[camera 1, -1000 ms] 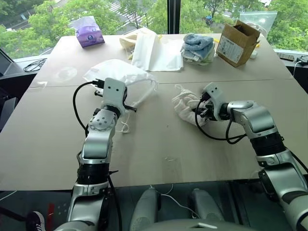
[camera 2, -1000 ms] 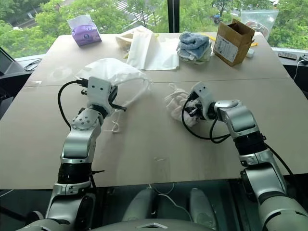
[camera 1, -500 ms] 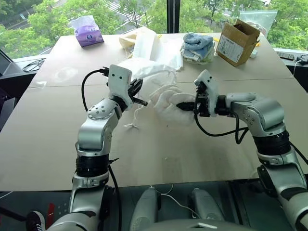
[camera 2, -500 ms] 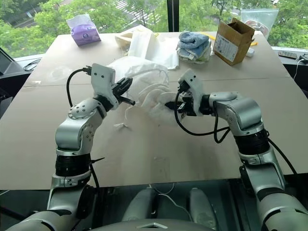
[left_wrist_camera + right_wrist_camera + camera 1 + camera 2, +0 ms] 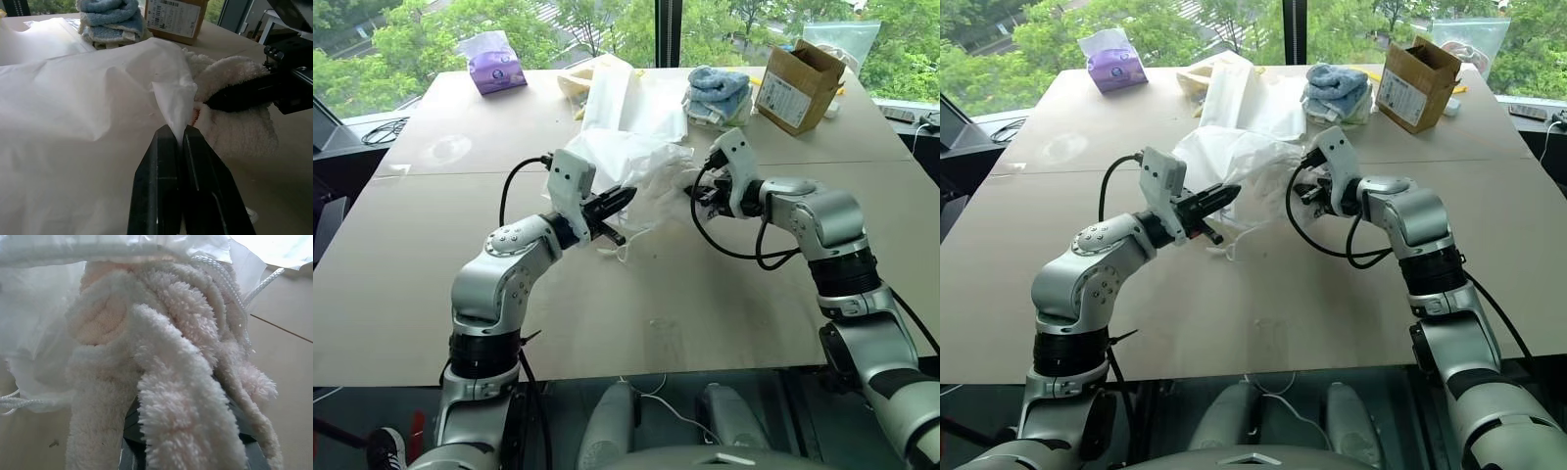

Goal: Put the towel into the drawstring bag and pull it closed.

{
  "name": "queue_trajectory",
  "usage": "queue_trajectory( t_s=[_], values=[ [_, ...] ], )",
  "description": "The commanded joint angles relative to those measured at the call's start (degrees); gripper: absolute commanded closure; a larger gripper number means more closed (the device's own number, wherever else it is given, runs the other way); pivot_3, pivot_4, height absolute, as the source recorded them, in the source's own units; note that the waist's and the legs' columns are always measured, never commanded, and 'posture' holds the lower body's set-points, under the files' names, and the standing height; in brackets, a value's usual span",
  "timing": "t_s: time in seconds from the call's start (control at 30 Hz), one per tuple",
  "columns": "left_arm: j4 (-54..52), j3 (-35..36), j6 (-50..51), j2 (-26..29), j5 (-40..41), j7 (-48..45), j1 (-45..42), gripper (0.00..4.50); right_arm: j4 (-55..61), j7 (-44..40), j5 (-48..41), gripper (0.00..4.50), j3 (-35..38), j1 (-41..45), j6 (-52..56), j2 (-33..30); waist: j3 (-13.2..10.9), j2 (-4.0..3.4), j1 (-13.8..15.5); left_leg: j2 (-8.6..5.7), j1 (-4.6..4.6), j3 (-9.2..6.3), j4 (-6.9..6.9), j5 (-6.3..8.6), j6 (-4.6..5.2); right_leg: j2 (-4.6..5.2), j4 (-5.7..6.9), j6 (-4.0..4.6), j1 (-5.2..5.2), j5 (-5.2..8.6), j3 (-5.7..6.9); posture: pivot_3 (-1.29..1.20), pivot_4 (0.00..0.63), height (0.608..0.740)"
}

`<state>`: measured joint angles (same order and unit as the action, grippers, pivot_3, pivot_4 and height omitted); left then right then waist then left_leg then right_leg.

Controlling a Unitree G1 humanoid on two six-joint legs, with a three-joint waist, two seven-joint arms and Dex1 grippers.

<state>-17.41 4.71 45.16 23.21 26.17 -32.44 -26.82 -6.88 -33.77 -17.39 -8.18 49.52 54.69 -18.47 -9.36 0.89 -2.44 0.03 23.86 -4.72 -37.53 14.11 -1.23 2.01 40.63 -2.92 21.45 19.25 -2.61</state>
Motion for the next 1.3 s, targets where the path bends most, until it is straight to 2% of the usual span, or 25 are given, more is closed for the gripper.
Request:
queue_trajectory(
  t_s=[0.03, 0.23, 0.37, 0.43, 0.53, 0.67, 0.73, 0.77, 0.93, 0.97, 1.0, 1.13, 1.3],
  values=[
    [-2.13, -1.16, -0.06, -0.74, 1.66, -0.03, -1.24, 4.50, 7.13, -2.77, -2.96, 4.47, -2.12, 0.16, 1.64, 1.96, 0.00, 0.00, -0.33, 0.00, 0.00, 0.00, 0.02, 0.00, 0.00, 0.00, 0.00, 0.00, 0.01, 0.00, -0.01, 0.00, 0.150, 0.740],
    [-2.47, -2.30, -0.39, -1.65, 2.42, 0.39, -1.44, 4.50, 6.03, -0.43, -3.50, 4.47, -0.92, -0.08, 2.21, 6.25, 0.00, 0.00, -0.80, 0.03, -0.02, 0.02, 0.04, -0.01, 0.00, -0.02, 0.05, 0.00, 0.04, 0.00, -0.03, 0.00, 0.150, 0.740],
    [-3.98, -2.77, 0.45, -2.22, 4.16, 0.12, -0.55, 4.50, -1.49, 9.32, -6.59, 4.47, 10.40, 0.63, 2.57, 15.42, 0.00, 0.00, -1.04, 0.03, -0.02, 0.02, 0.03, -0.01, -0.01, -0.03, 0.06, 0.00, 0.04, 0.00, -0.05, 0.00, 0.150, 0.740],
    [-4.56, -2.79, 0.82, -2.45, 4.91, 0.39, -0.12, 4.50, -3.85, 11.98, -7.13, 4.47, 13.60, 0.42, 1.75, 17.94, -0.01, -0.01, -1.05, 0.04, -0.04, 0.02, 0.06, -0.02, -0.03, -0.04, 0.08, 0.00, 0.04, 0.00, -0.04, 0.00, 0.150, 0.740],
    [-4.75, -2.08, 1.23, -3.33, 6.62, 0.73, 0.02, 4.50, -5.73, 15.43, -13.36, 4.47, 21.59, -0.21, 1.11, 24.48, -0.01, -0.02, -1.06, 0.03, -0.03, 0.04, 0.07, -0.03, -0.04, -0.02, 0.08, 0.00, 0.05, 0.00, -0.05, 0.00, 0.150, 0.740],
    [-3.75, -1.40, 0.74, -2.08, 7.39, -0.36, -0.32, 4.50, -6.80, 18.92, -16.60, 4.47, 26.39, 0.13, -1.72, 28.38, -0.02, -0.03, -1.26, 0.03, -0.04, 0.05, 0.07, -0.03, -0.04, -0.03, 0.10, 0.00, 0.06, 0.00, -0.07, 0.00, 0.150, 0.740],
    [-1.14, -0.70, -0.92, -0.25, 6.09, -1.32, -1.29, 4.50, -6.82, 19.35, -16.66, 3.57, 26.07, 0.06, -4.07, 28.11, -0.02, -0.04, -1.33, 0.02, -0.03, 0.04, 0.07, -0.03, -0.05, -0.03, 0.11, 0.00, 0.06, 0.00, -0.05, 0.00, 0.150, 0.740],
    [0.39, -0.30, -1.74, 0.49, 5.48, -1.52, -1.92, 4.50, -6.58, 19.06, -16.51, 3.42, 25.44, -0.12, -4.56, 27.55, -0.03, -0.05, -1.41, 0.02, -0.04, 0.05, 0.08, -0.03, -0.05, -0.04, 0.11, 0.00, 0.06, 0.00, -0.06, 0.00, 0.150, 0.740],
    [7.38, -0.37, -6.96, 2.18, 2.13, -1.81, -4.62, 4.50, -1.16, 14.90, -9.73, 0.83, 15.37, -4.41, -8.73, 20.77, -0.04, -0.08, -1.55, 0.02, -0.07, 0.09, 0.10, -0.03, -0.05, -0.08, 0.10, 0.00, 0.09, 0.00, -0.09, 0.00, 0.150, 0.740],
    [8.52, -0.30, -7.85, 2.02, 1.80, -1.78, -5.14, 4.50, 0.55, 13.56, -8.43, 0.19, 12.71, -5.86, -9.05, 18.84, -0.04, -0.08, -1.55, 0.02, -0.06, 0.09, 0.11, -0.04, -0.05, -0.06, 0.09, 0.00, 0.10, 0.00, -0.09, 0.00, 0.150, 0.740],
    [9.53, -0.10, -8.38, 1.67, 1.82, -1.75, -5.79, 4.50, 2.70, 11.86, -7.28, 0.07, 10.01, -7.49, -9.38, 16.56, -0.04, -0.08, -1.42, 0.02, -0.04, 0.08, 0.11, -0.04, -0.05, -0.06, 0.09, 0.00, 0.10, 0.00, -0.08, 0.00, 0.150, 0.740],
    [12.88, 0.00, -10.31, 0.50, 0.93, -0.86, -8.09, 4.50, 12.64, 4.86, -8.42, 0.07, 4.30, -13.04, -7.15, 8.44, -0.05, -0.08, -1.11, -0.01, 0.01, 0.06, 0.09, -0.03, -0.05, -0.01, 0.02, 0.00, 0.09, 0.00, -0.06, 0.00, 0.150, 0.740],
    [14.11, -0.51, -11.14, -0.39, 0.14, -0.54, -9.02, 4.50, 24.98, -2.33, -14.92, 0.07, 5.91, -17.57, -6.08, 1.73, -0.05, -0.08, -1.55, 0.03, -0.01, 0.07, 0.09, -0.03, -0.04, -0.06, 0.05, 0.00, 0.09, 0.00, -0.10, 0.00, 0.150, 0.740]
  ],
)
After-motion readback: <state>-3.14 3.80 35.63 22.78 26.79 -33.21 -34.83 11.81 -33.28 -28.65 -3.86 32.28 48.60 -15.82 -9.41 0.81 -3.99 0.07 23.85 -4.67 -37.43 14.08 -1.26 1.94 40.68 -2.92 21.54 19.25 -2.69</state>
